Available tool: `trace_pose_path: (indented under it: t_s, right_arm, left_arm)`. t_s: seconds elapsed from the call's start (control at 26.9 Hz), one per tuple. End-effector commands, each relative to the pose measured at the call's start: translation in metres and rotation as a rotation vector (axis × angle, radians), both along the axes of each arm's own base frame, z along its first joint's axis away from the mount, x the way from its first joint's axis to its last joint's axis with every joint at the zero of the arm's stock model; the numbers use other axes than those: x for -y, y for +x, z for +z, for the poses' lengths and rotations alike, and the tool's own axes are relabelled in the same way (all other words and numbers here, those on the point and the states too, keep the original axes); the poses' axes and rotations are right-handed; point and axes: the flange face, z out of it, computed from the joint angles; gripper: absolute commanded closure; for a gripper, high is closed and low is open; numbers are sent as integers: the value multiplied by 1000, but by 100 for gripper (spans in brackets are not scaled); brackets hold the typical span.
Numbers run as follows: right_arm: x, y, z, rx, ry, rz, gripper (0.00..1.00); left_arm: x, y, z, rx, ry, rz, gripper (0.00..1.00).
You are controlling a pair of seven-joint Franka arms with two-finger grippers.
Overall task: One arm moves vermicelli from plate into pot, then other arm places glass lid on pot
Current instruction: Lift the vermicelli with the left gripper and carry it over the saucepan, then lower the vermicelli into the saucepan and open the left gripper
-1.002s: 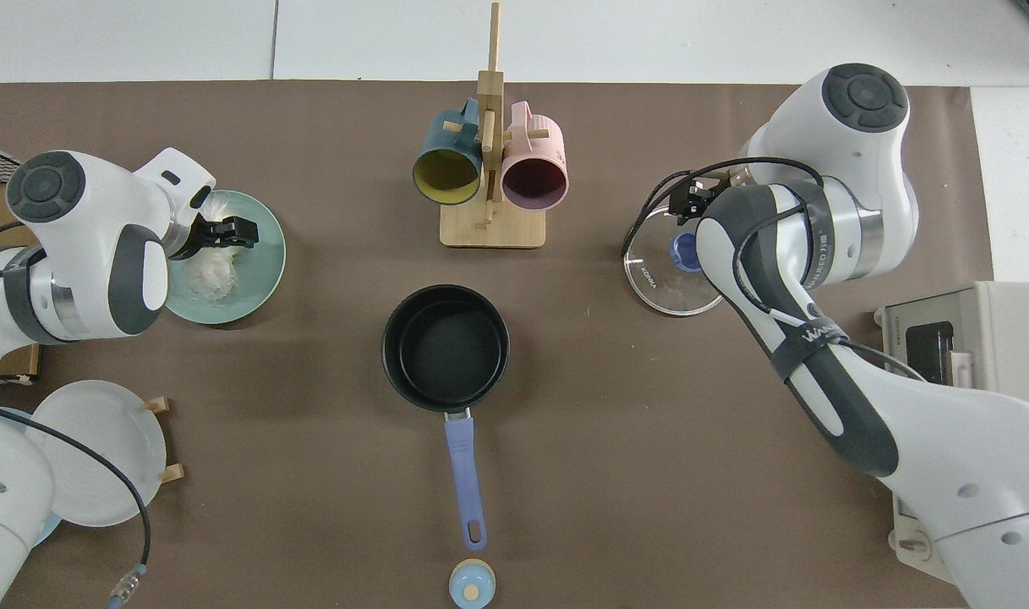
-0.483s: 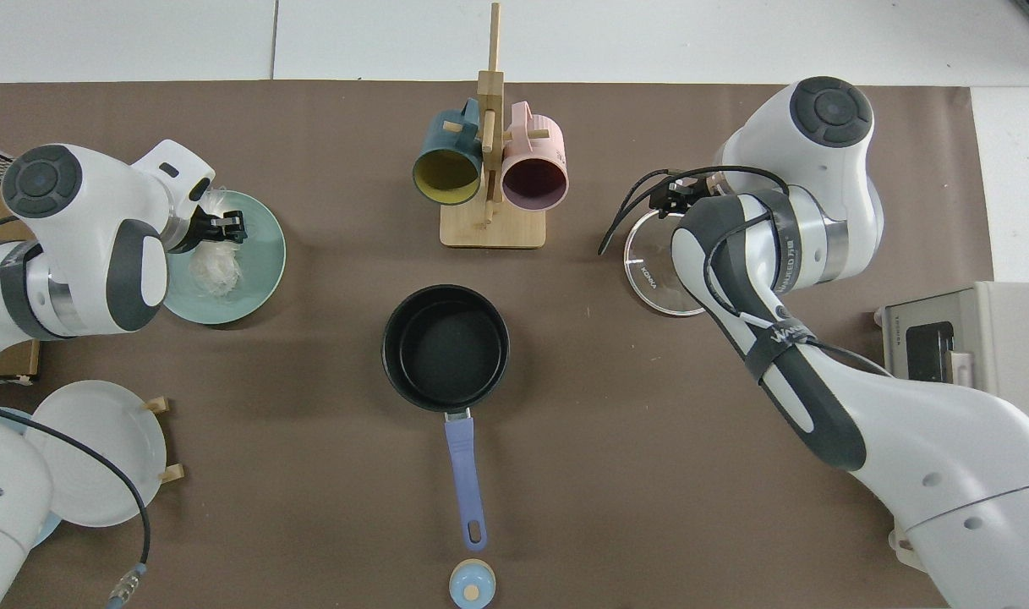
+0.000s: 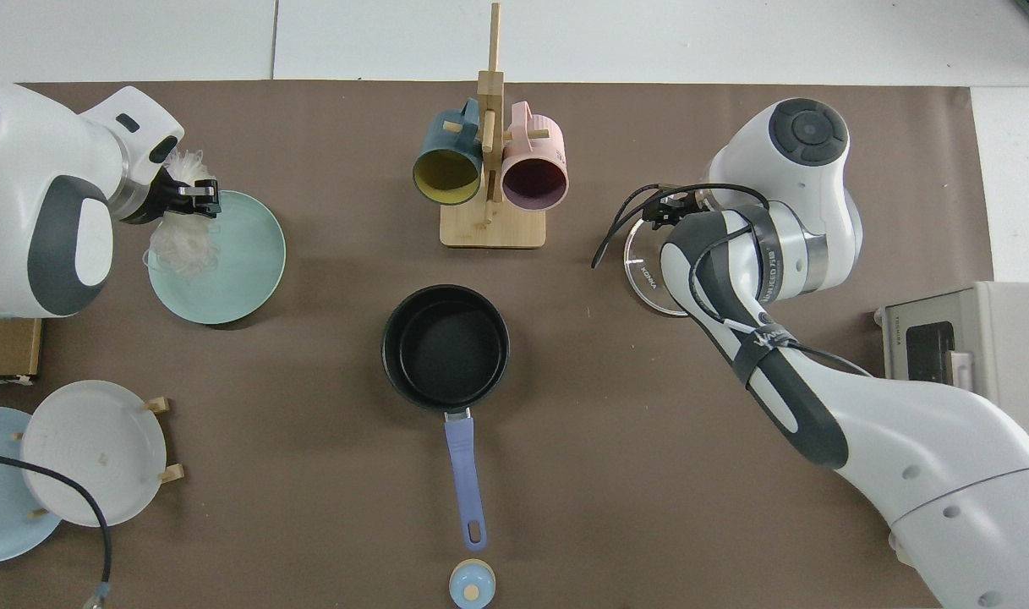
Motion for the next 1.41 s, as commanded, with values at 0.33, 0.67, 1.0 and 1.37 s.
trace_pose_path:
  t_s: [0.33,0.67,1.0,1.37]
  right_arm:
    - [0,-16,-9,-15,-23,-6,0]
    - [-2,-21,-9,-25,-20,-14,8]
    - [-6,-23,-8,-39,-19,-10,88]
    - [0,-19,25,-13,-17,-10,100]
  left_arm:
    - [132,-89,76,-177,-46,9,100]
    - [211,-124,61,-158,-200,-19,100]
    - [250,-139,4,-194,-210,-13,100]
    - [264,-134,-45,-178,-242,-12,100]
